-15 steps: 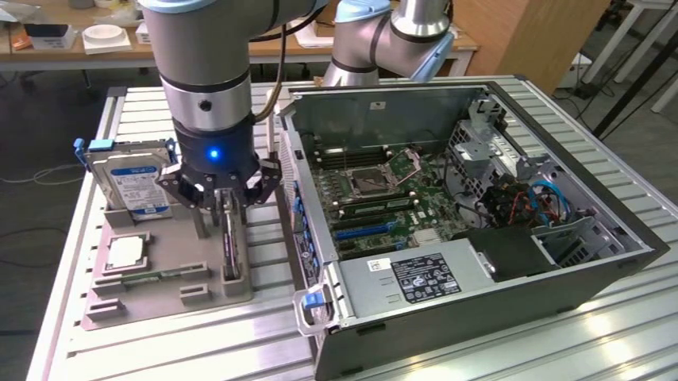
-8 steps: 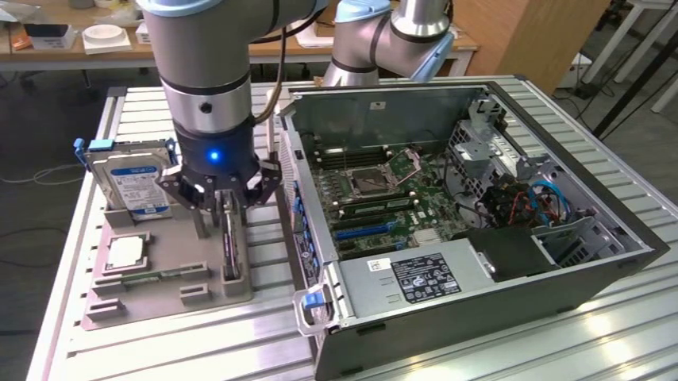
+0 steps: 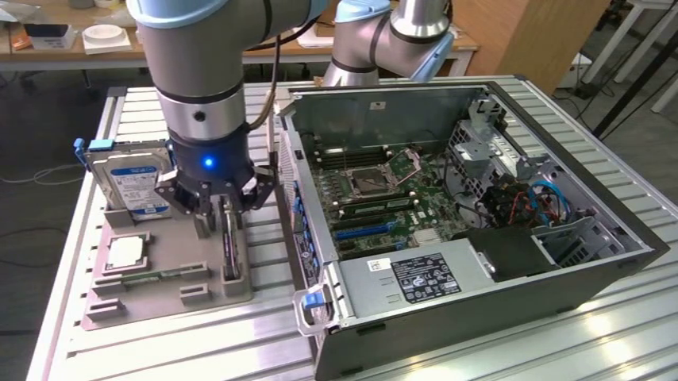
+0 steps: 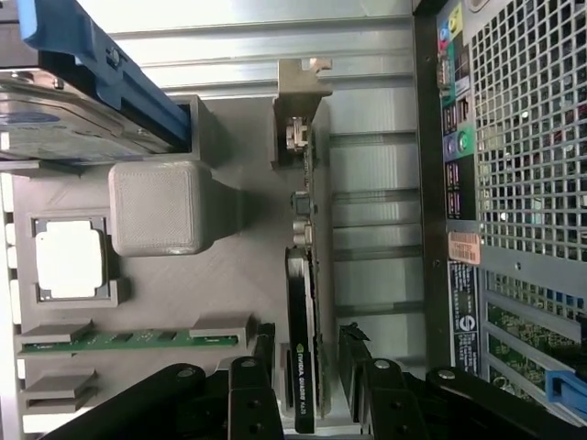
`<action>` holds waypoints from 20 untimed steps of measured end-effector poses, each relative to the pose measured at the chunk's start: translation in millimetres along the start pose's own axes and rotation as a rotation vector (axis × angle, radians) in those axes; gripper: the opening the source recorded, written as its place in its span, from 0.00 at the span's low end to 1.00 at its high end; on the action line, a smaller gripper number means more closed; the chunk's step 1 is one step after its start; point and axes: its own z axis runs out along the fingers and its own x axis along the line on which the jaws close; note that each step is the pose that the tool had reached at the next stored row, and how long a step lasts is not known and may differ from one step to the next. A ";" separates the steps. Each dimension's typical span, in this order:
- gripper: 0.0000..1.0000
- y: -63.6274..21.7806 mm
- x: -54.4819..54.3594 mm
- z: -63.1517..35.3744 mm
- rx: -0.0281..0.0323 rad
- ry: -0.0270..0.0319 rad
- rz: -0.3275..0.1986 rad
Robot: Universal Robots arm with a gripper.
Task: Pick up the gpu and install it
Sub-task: 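Pick up the gpu and move the gpu toward the slot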
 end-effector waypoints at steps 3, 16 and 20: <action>0.42 -0.1 -0.9 5.5 0.0001 0.0001 0.000; 0.42 6.5 1.5 29.2 -0.0037 -0.0015 0.000; 0.42 8.3 3.6 32.1 -0.0034 -0.0017 0.000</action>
